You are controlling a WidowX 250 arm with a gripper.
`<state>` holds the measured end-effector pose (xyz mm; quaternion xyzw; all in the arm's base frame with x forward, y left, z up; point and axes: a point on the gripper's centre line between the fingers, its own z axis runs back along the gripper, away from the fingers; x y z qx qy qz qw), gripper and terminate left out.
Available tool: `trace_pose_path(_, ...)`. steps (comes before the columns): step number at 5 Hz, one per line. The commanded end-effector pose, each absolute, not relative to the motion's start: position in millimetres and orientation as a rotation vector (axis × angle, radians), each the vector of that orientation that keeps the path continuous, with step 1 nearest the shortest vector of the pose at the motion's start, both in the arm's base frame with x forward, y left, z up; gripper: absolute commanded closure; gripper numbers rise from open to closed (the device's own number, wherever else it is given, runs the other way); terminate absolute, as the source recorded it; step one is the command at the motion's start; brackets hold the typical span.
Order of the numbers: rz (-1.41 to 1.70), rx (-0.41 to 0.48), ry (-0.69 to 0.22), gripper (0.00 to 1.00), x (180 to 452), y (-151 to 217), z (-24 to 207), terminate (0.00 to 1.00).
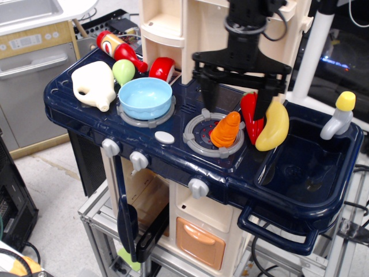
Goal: Put carrot in bowl
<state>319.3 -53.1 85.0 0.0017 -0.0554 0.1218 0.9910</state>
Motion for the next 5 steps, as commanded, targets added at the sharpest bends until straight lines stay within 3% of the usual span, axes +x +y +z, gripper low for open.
trace_pose_path(1,0.230,-0.023,-0.231,0.00,332.8,-44.3,74.4,0.00)
trace_pose_path(2,0.209,-0.037,-0.262,0.00,335.9,-39.8,58.5,0.00)
trace_pose_path(3,0.214,-0.066,-0.263,1.00,342.2,-37.6,51.7,0.00)
trace_pose_path(4,0.219,-0.057,-0.254,1.00,345.0,-39.5,54.3,0.00)
trace_pose_path(5,0.234,-0.024,-0.217,1.00,343.1,-40.1,76.5,0.00)
